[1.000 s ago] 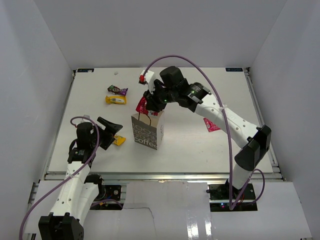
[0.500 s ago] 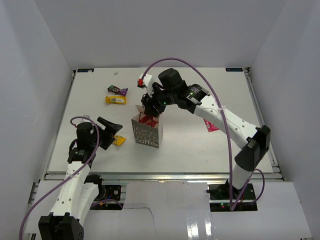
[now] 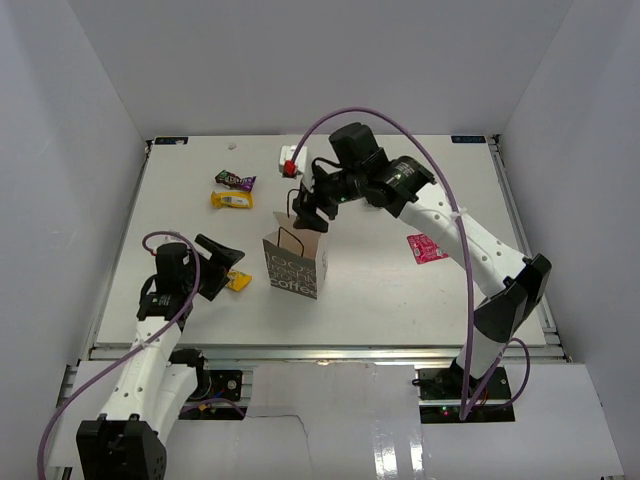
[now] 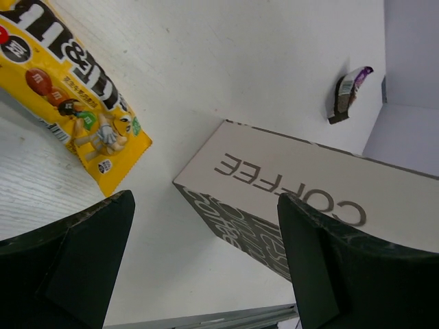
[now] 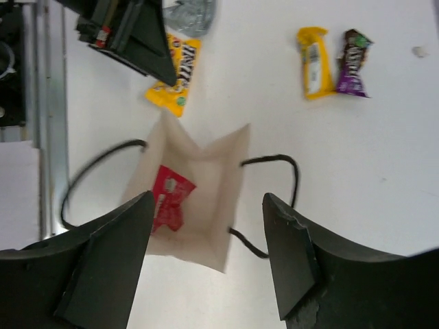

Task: Place the snacks into the paper bag

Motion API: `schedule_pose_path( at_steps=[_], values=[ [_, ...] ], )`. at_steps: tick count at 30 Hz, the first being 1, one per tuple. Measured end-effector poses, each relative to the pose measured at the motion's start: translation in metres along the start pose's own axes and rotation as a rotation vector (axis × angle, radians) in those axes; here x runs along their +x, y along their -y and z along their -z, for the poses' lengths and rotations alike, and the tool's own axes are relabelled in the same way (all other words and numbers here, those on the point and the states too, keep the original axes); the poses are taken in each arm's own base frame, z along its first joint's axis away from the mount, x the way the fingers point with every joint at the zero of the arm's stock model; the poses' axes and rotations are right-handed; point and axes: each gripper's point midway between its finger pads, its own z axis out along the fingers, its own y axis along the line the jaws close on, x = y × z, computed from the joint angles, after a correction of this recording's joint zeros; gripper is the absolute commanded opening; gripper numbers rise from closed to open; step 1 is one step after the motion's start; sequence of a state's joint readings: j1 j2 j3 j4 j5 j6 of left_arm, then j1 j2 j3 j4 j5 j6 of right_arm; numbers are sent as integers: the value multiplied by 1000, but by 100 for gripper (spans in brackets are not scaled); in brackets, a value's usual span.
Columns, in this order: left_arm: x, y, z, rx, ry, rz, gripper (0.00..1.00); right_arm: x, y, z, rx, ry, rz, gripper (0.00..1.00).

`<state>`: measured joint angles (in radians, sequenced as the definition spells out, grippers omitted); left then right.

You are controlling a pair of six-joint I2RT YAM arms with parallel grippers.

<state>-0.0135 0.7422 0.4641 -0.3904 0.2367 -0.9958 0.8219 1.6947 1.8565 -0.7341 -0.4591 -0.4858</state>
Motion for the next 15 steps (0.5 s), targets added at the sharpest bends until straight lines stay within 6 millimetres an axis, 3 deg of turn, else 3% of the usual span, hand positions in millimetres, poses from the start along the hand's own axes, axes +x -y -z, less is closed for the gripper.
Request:
schedule_pose_path(
  at_steps=[4, 9, 15],
  values=[
    [-3, -20, -14, -112, 0, 19, 95, 3, 47, 31, 104, 23, 32, 71],
    [-15, -40, -34, -289, -11, 36, 95, 45, 98, 75, 234, -15, -39, 71],
    [-30, -60, -52, -441, 14, 30, 95, 103, 107, 103, 282, -75, -162, 71]
  ],
)
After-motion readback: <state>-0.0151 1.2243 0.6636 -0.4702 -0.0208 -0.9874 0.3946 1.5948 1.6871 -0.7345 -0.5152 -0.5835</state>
